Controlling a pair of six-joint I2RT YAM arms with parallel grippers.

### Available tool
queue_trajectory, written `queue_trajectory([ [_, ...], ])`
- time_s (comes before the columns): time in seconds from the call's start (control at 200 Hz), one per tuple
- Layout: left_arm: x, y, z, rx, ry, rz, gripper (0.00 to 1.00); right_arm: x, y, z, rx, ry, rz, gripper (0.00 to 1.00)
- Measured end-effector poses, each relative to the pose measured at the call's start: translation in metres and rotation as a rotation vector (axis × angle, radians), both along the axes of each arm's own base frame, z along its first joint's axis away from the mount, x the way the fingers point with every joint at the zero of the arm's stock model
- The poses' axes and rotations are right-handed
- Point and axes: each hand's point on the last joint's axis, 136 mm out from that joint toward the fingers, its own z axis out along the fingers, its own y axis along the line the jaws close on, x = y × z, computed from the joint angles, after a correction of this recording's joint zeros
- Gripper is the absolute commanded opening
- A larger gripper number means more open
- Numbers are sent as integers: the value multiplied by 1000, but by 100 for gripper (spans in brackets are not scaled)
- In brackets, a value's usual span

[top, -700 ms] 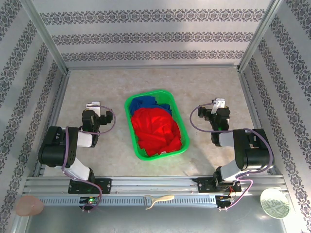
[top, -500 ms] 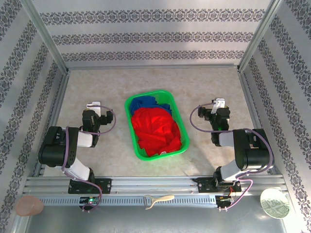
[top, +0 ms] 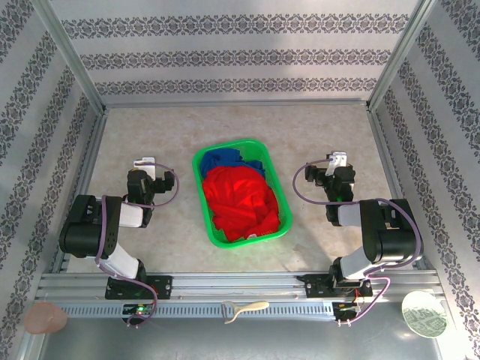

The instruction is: Fold the inside-out t-shirt

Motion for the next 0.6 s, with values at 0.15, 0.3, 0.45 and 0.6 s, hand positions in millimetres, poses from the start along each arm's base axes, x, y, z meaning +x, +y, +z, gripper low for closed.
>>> queue_trajectory([
  [0.15, 1, 1, 1, 2, -3, 3, 99, 0, -3, 5, -1, -15, -17, 98],
  [0.3, -1, 10, 12, 19, -23, 54, 99, -11, -12, 47, 6, -96, -75, 98],
  [0.45, -7, 26, 61, 1, -90, 166, 99, -36, -25, 119, 206, -260, -157, 98],
  [0.6, -8, 30, 124, -127, -148, 235, 99, -46, -9, 190, 433, -324, -53, 98],
])
